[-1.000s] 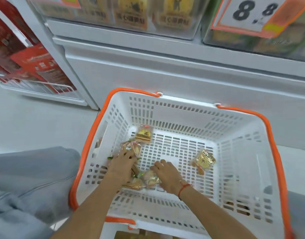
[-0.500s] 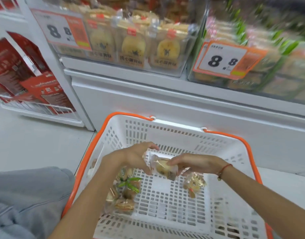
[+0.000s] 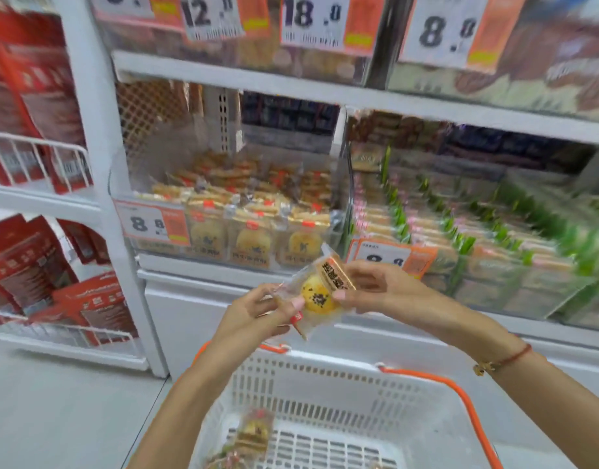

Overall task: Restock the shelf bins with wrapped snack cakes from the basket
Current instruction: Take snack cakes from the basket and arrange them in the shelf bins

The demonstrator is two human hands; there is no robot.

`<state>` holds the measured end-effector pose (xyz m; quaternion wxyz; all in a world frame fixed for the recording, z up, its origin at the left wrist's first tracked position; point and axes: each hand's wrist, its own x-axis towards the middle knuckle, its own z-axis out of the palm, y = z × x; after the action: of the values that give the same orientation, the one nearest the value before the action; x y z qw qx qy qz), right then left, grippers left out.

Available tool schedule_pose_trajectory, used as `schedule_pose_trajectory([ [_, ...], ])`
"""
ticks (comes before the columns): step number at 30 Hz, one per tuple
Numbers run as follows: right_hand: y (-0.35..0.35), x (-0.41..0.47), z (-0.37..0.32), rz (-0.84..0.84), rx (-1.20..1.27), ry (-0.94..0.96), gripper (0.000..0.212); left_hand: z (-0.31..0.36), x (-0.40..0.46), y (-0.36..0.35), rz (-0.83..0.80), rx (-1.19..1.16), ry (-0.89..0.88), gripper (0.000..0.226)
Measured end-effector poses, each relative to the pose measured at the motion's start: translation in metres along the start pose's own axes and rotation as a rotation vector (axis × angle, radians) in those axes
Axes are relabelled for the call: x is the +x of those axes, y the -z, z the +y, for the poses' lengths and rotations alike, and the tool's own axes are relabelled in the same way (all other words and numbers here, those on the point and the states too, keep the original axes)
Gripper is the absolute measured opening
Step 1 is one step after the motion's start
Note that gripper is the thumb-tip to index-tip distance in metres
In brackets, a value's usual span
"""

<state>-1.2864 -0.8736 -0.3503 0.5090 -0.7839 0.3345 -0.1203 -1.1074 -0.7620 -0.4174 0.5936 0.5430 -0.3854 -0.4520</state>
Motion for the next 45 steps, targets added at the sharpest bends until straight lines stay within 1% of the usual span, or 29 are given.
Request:
schedule_pose_trajectory([
  [3,-0.003,0.007,-0.02,0.156,-0.024,0.188,0.029,0.022,0.006,-0.002,0.044,-0.041,-0.128,0.035],
  [5,-0.004,0.013,-0.032,0.245,-0.002,0.274,0.032,0.043,0.014,-0.001,0.042,-0.008,-0.221,0.033],
  [7,-0.002,0.021,-0.043,0.323,-0.051,0.373,0.032,0.064,0.024,0.001,0.075,0.058,-0.321,0.026],
  [9,0.005,0.03,-0.056,0.426,-0.188,0.451,0.031,0.084,0.037,0.006,0.121,0.164,-0.445,0.019],
  [11,0.013,0.038,-0.07,0.506,-0.259,0.486,0.035,0.1,0.049,0.011,0.116,0.286,-0.525,0.022],
  [12,0.018,0.041,-0.075,0.515,-0.272,0.486,0.039,0.105,0.055,0.013,0.102,0.36,-0.547,0.024],
  [14,0.026,0.047,-0.086,0.493,-0.332,0.466,0.038,0.11,0.068,0.021,0.095,0.559,-0.584,0.026],
  [16,0.033,0.051,-0.094,0.426,-0.404,0.434,0.027,0.114,0.076,0.03,0.086,0.762,-0.579,0.024],
  [19,0.043,0.061,-0.097,0.329,-0.513,0.296,0.032,0.119,0.079,0.041,0.003,0.945,-0.521,0.022],
  [22,0.052,0.079,-0.097,0.223,-0.837,0.203,0.023,0.127,0.08,0.041,-0.034,1.074,-0.483,0.017],
  [24,0.053,0.092,-0.101,0.078,-1.062,0.126,0.025,0.134,0.083,0.038,-0.031,1.15,-0.473,0.019],
  [26,0.05,0.103,-0.103,-0.047,-1.237,0.033,0.026,0.14,0.087,0.038,-0.051,1.188,-0.471,0.023],
  [28,0.044,0.112,-0.102,-0.075,-1.347,-0.015,0.029,0.144,0.091,0.044,-0.08,1.184,-0.468,0.023],
  [30,0.041,0.12,-0.097,-0.04,-1.409,0.012,0.032,0.144,0.093,0.05,-0.114,1.16,-0.458,0.02],
  [31,0.041,0.123,-0.094,-0.019,-1.426,0.035,0.035,0.144,0.094,0.051,-0.132,1.146,-0.454,0.019],
  [32,0.041,0.123,-0.093,0.002,-1.411,0.072,0.032,0.144,0.095,0.053,-0.15,1.129,-0.452,0.019],
  [34,0.046,0.122,-0.092,0.065,-1.282,0.142,0.014,0.145,0.094,0.053,-0.187,1.106,-0.45,0.02],
  [37,0.056,0.118,-0.088,0.13,-1.049,0.182,0.016,0.15,0.092,0.043,-0.215,1.124,-0.463,0.021],
  [39,0.059,0.115,-0.083,0.143,-1.003,0.225,0.016,0.154,0.093,0.031,-0.214,1.22,-0.454,0.021],
  [42,0.06,0.113,-0.078,0.16,-0.989,0.268,0.016,0.159,0.098,0.009,-0.22,1.413,-0.41,0.014],
  [44,0.062,0.111,-0.079,0.186,-0.952,0.286,0.014,0.158,0.102,-0.002,-0.257,1.535,-0.334,0.009],
  [45,0.063,0.11,-0.08,0.198,-0.929,0.291,0.015,0.155,0.106,-0.004,-0.283,1.579,-0.305,0.019],
])
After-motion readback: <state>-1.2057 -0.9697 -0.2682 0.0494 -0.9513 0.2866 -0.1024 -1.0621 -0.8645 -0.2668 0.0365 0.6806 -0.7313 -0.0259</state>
